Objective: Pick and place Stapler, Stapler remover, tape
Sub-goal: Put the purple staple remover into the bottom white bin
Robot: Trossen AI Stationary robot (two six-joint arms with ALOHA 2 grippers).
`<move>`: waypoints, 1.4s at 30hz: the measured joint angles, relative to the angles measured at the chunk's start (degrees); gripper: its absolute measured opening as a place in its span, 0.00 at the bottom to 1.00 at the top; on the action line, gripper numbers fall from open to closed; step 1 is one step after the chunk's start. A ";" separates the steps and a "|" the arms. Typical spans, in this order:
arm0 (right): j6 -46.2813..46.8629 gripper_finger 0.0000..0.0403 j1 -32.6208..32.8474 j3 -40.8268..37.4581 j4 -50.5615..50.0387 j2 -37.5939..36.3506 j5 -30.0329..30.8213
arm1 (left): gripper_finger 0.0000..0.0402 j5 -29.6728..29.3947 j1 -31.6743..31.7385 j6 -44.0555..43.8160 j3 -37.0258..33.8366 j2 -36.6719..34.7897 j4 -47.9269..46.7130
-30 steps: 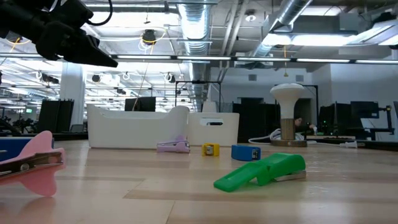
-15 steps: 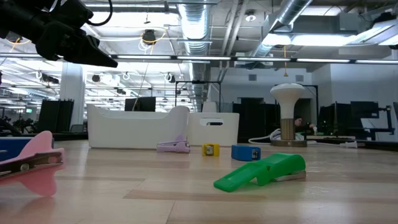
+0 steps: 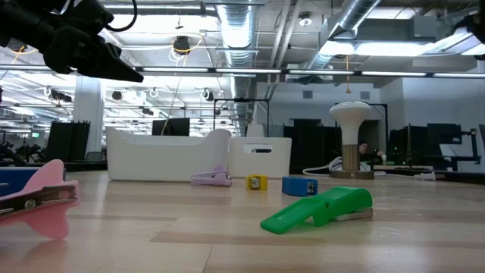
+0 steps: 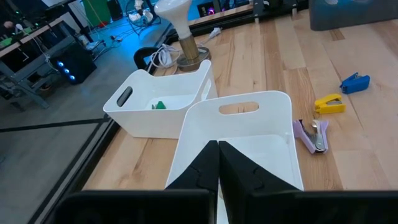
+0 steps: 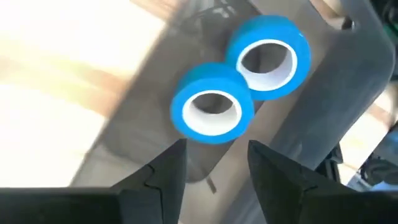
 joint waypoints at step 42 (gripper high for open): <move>-80.30 0.26 -26.94 3.43 48.26 0.18 24.08 | 0.00 -0.02 0.01 -0.11 -0.01 0.00 0.04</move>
